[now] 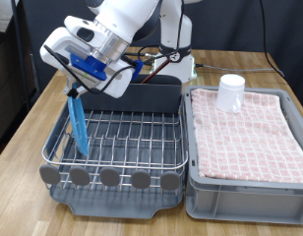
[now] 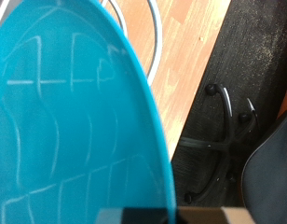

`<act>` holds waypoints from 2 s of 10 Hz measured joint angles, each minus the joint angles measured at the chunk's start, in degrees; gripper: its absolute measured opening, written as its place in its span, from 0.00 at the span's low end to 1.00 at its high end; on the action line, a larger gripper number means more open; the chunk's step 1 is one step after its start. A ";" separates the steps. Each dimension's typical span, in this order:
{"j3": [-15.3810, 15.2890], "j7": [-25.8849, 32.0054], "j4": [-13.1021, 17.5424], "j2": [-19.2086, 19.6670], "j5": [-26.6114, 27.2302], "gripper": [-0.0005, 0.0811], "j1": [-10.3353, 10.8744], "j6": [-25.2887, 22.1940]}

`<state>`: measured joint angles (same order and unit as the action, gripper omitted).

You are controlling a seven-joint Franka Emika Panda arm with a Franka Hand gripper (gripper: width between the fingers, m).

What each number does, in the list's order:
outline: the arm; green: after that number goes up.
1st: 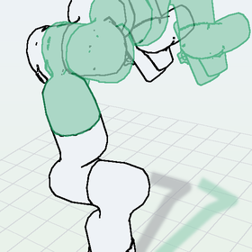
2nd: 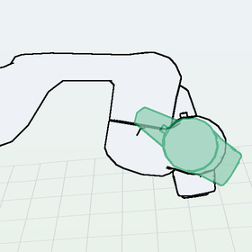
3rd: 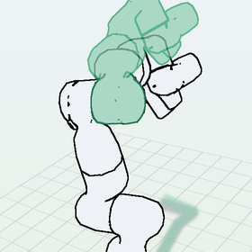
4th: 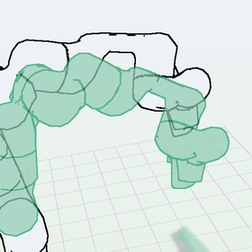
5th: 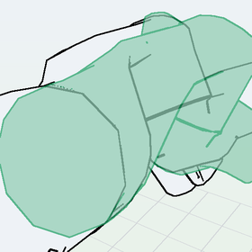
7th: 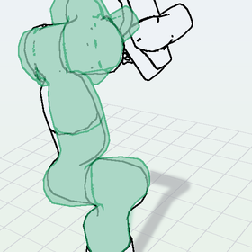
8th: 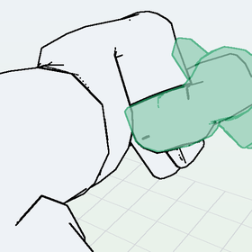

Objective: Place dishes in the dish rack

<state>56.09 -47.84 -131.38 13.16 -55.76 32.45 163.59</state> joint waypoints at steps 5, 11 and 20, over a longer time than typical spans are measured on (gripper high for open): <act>-0.99 -2.17 0.00 0.12 2.79 0.03 0.15 -2.99; -3.93 2.22 0.04 -1.39 14.60 0.60 -0.84 -4.55; -7.97 23.60 6.01 -15.57 38.29 0.99 -2.26 -23.63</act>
<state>48.12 -24.24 -125.37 -2.41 -17.46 30.20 139.96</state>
